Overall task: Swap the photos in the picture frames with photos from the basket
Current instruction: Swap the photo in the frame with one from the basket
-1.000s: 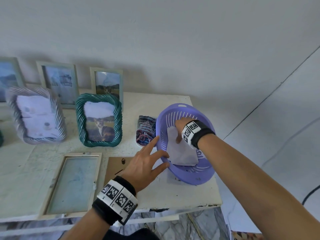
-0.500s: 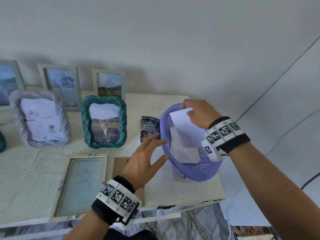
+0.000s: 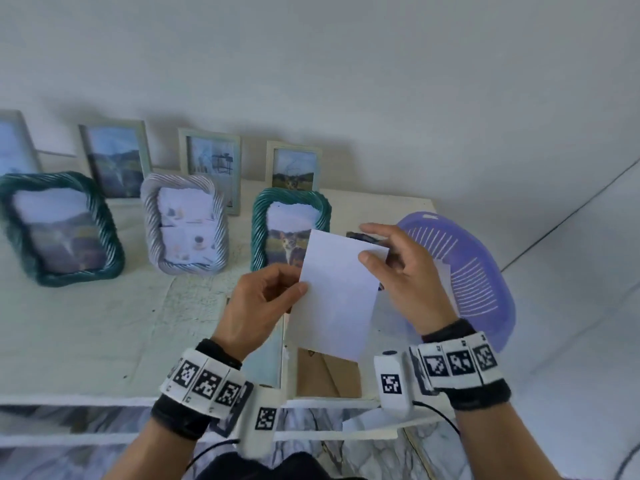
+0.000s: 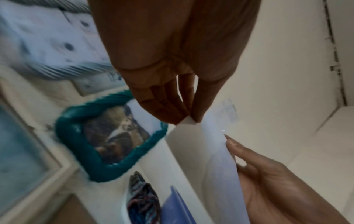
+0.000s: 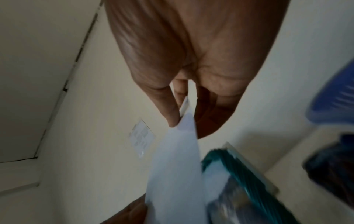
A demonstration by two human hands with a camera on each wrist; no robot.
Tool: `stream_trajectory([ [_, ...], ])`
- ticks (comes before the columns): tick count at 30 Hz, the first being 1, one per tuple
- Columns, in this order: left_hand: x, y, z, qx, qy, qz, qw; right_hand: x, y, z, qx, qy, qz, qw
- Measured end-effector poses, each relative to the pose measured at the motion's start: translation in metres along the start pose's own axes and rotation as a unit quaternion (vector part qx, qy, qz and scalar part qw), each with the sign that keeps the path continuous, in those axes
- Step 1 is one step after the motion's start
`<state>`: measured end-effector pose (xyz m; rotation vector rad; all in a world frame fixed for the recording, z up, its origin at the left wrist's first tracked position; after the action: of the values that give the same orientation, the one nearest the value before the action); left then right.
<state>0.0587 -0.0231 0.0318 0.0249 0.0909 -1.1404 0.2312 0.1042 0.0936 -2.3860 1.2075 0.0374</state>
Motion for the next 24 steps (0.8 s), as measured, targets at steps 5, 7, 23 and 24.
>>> stream_trajectory([
  [5, 0.024, -0.056, -0.028, -0.010, -0.056, 0.073, 0.996, 0.030, 0.065, 0.028, -0.109, 0.117, -0.017, 0.987],
  [7, 0.032, -0.073, -0.038, -0.044, -0.072, 0.076, 0.994, 0.041, 0.088, 0.035, -0.080, 0.110, -0.045, 0.990],
  [23, 0.045, -0.110, -0.086, -0.325, -0.055, 0.025, 0.944, 0.063, 0.144, 0.079, 0.292, 0.082, -0.098, 0.948],
  [24, 0.044, -0.110, -0.088, -0.334, -0.060, 0.020, 0.940, 0.063, 0.145, 0.080, 0.300, 0.091, -0.105, 0.944],
])
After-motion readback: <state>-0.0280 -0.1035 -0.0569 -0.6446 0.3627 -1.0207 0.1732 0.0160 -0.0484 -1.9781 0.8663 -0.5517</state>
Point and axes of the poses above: each hand's wrist, its own x-axis away from the middle knuckle, its own y-axis out of the palm, z = x × y, the point moved 3 cm from there along -x, towards the middle knuckle, and after that the axes turned 2 degrees about -y, right-handed, at the moved point
